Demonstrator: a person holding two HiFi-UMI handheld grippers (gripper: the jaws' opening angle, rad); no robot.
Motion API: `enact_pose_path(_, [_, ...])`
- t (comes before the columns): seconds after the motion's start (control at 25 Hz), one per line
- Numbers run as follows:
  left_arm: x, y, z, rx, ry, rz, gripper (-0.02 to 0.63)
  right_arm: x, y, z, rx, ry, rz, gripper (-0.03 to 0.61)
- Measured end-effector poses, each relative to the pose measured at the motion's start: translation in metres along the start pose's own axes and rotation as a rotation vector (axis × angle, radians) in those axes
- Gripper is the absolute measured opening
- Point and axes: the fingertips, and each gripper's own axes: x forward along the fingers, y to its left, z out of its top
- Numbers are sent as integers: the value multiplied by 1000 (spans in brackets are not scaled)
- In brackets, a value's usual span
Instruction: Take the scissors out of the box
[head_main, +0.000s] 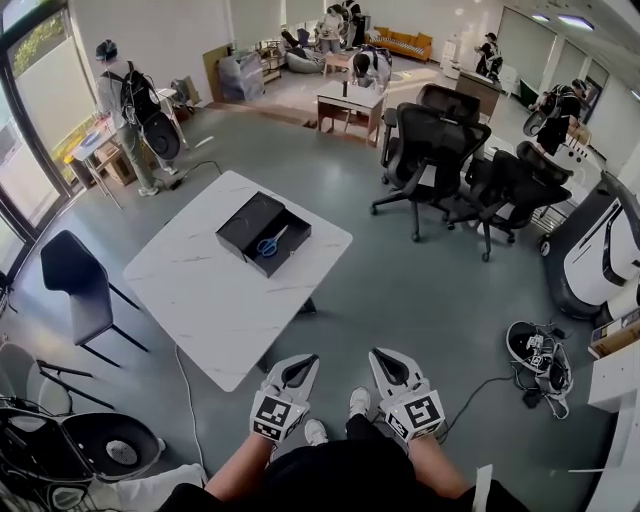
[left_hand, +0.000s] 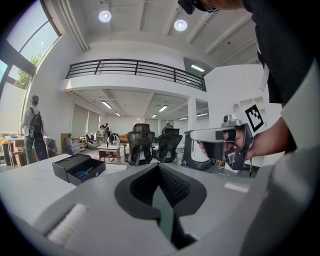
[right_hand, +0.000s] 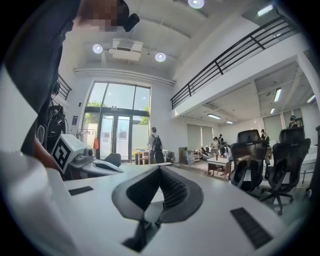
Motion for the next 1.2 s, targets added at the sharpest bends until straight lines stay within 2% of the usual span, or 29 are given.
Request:
enact_pose_path(0.44, [56,13,19,1,6,72,9,24,-67,6,6,-25,28,8])
enact_pose_path(0.72, [101,29,33,-18,6,138,9,50,-113,11,8,-42,88,8])
enact_pose_path(0.92, [135,30,44,-10,4,148,9,61,-151,14,15,-64,102,8])
enact_pose_path(1.2, [164,23,57,4,0,163,9,63,-181,10,28,-70,123,8])
